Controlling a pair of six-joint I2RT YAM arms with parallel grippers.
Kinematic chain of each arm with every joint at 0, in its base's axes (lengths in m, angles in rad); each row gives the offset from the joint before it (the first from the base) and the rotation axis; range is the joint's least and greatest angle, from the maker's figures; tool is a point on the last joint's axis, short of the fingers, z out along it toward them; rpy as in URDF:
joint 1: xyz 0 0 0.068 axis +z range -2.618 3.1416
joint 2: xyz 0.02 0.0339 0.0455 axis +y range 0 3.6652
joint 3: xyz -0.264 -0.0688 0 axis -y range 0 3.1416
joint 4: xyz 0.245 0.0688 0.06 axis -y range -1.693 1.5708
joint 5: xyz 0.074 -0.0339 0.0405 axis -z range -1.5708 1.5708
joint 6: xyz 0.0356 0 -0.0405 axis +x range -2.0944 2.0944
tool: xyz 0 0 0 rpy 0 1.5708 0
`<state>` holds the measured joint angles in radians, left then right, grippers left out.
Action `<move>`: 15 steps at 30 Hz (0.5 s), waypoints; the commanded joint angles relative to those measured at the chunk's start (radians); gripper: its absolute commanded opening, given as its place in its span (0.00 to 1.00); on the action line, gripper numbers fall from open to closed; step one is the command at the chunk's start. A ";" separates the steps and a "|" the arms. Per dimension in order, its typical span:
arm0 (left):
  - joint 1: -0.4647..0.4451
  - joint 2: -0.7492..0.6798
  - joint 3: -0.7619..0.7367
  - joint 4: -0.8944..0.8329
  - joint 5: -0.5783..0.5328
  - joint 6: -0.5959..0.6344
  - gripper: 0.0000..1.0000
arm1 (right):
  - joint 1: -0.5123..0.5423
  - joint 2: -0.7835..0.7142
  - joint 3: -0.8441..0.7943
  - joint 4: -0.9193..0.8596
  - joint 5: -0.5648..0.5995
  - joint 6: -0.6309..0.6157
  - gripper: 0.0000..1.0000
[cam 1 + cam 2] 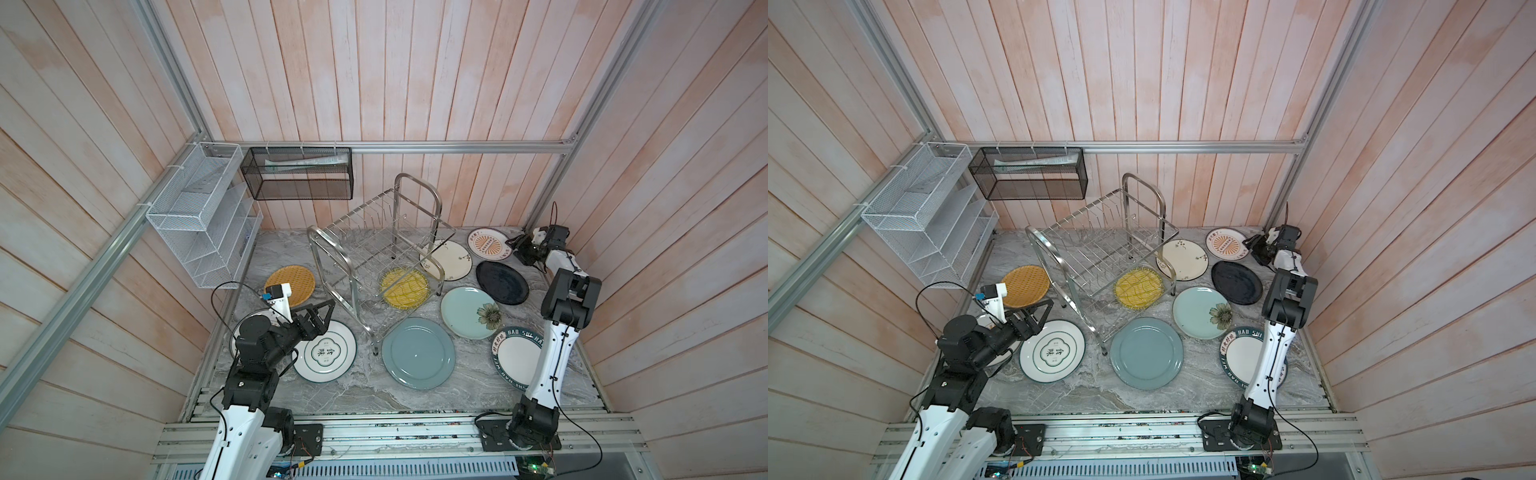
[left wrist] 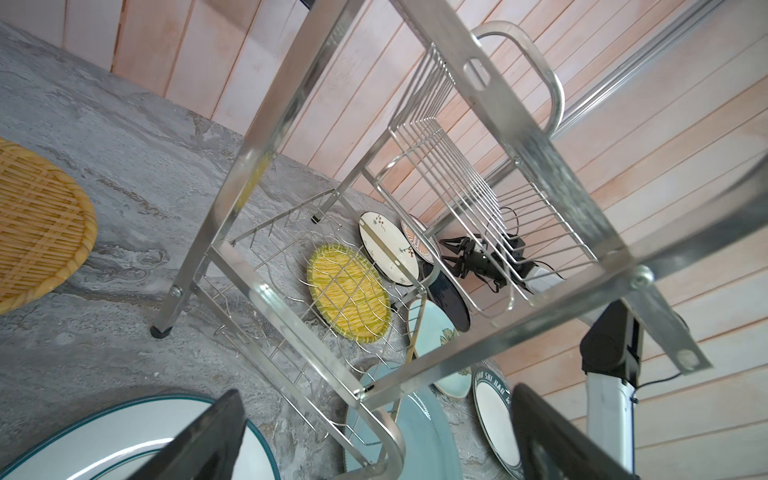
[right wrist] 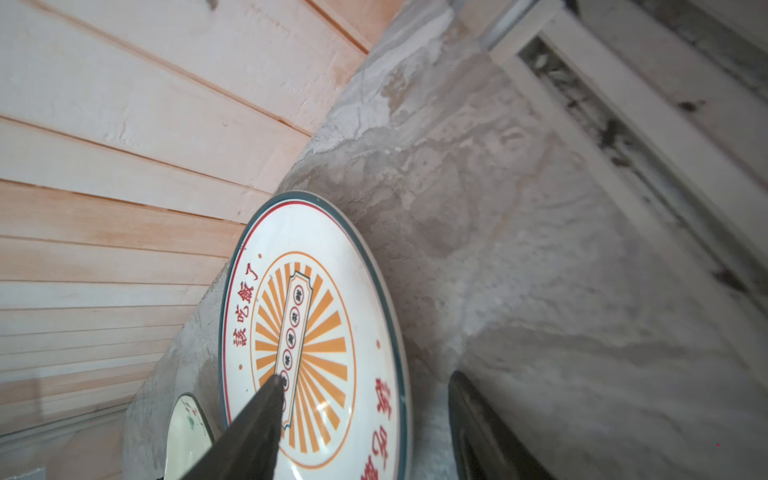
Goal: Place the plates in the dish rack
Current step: 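Reach the right gripper to the sunburst plate's rim and grasp it, then lift the sunburst plate upright with the right gripper while the left arm swings rackward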
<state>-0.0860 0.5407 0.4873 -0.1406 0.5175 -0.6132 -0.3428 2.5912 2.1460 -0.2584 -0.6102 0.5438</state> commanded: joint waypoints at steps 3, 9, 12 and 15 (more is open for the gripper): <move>-0.003 -0.035 0.039 -0.064 0.031 0.029 1.00 | 0.030 0.047 0.060 -0.108 -0.042 -0.037 0.49; -0.003 -0.106 0.068 -0.105 -0.075 0.009 1.00 | 0.035 0.039 0.008 -0.073 -0.058 -0.005 0.19; -0.003 -0.125 0.095 -0.140 -0.145 0.007 1.00 | 0.033 -0.002 -0.071 -0.006 -0.052 0.024 0.08; -0.003 -0.132 0.122 -0.169 -0.182 0.012 1.00 | 0.030 -0.044 -0.140 0.075 -0.065 0.071 0.01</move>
<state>-0.0864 0.4187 0.5728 -0.2623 0.4061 -0.6098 -0.3168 2.5843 2.0747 -0.2173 -0.6979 0.6018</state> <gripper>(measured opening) 0.999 0.068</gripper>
